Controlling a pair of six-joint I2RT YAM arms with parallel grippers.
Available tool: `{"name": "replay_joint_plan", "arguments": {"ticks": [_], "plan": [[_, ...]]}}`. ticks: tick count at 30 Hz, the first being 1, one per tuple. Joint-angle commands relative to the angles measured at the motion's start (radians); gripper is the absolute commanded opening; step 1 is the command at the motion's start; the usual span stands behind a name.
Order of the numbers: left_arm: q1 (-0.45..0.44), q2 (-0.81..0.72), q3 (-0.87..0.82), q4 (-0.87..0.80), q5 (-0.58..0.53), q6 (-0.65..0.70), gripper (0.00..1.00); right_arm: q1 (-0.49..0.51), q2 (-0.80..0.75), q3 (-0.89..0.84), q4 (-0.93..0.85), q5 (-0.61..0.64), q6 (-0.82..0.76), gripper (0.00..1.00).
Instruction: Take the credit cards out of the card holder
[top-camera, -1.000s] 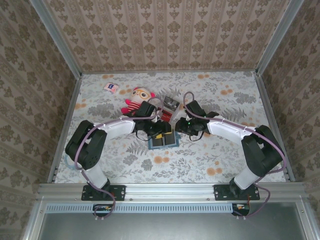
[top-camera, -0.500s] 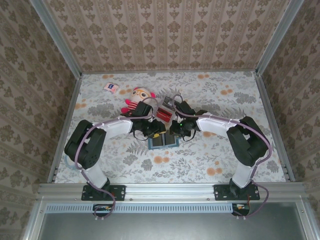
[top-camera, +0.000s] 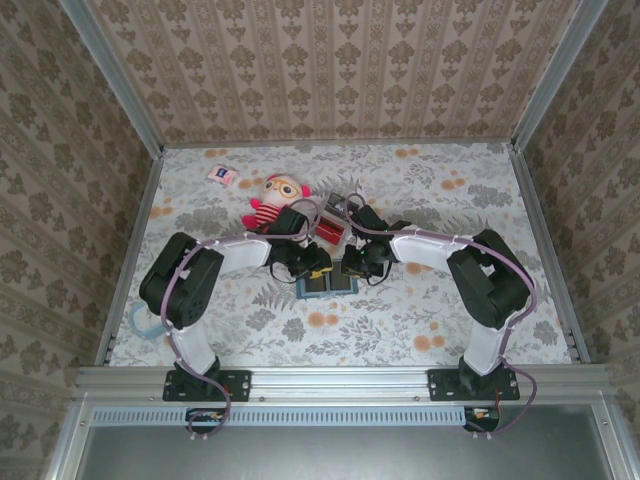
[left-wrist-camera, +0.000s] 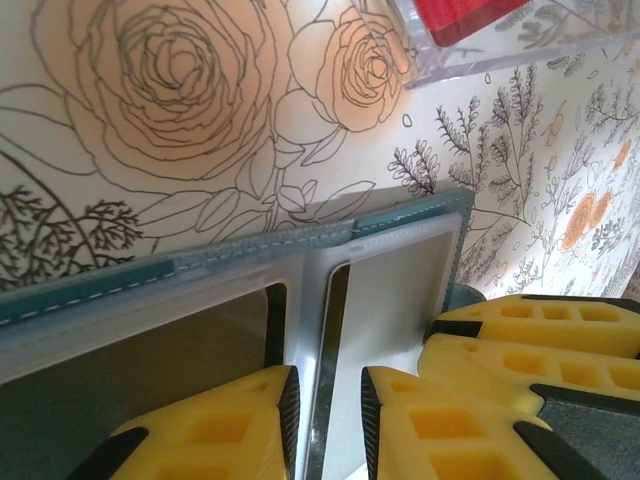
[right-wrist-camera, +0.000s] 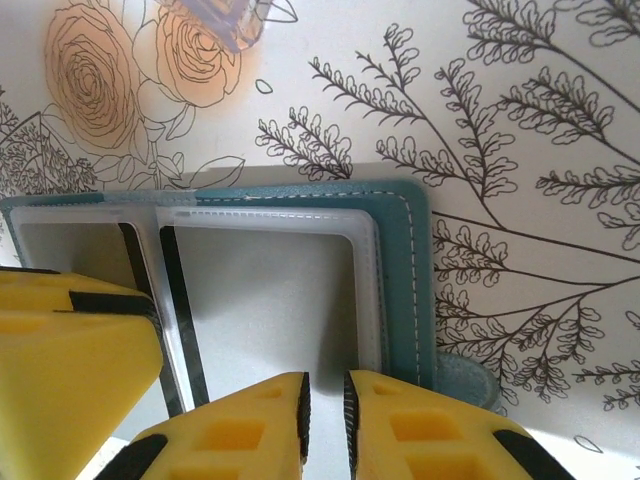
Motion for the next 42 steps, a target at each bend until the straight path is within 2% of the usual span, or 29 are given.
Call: {"name": "replay_joint_plan", "arguments": {"ticks": [1, 12, 22, 33, 42], "plan": [[-0.003, 0.024, 0.009, -0.005, 0.014, -0.008, 0.26, 0.001, 0.030, -0.006, -0.014, 0.006, 0.018, 0.22], [-0.005, 0.039, -0.014, -0.019, 0.011, 0.014, 0.24, -0.001, 0.064, -0.022, 0.018, -0.045, 0.028, 0.21], [0.003, 0.019, -0.025, -0.016, 0.020, 0.035, 0.21, -0.003, 0.073, -0.022, -0.003, -0.024, 0.028, 0.21], [0.028, -0.033, -0.088, 0.075, 0.066, 0.031, 0.12, -0.002, 0.085, -0.015, -0.027, 0.004, 0.023, 0.21], [0.040, -0.045, -0.092, 0.077, 0.078, 0.039, 0.02, -0.002, 0.098, -0.011, -0.033, 0.005, 0.020, 0.21]]}}
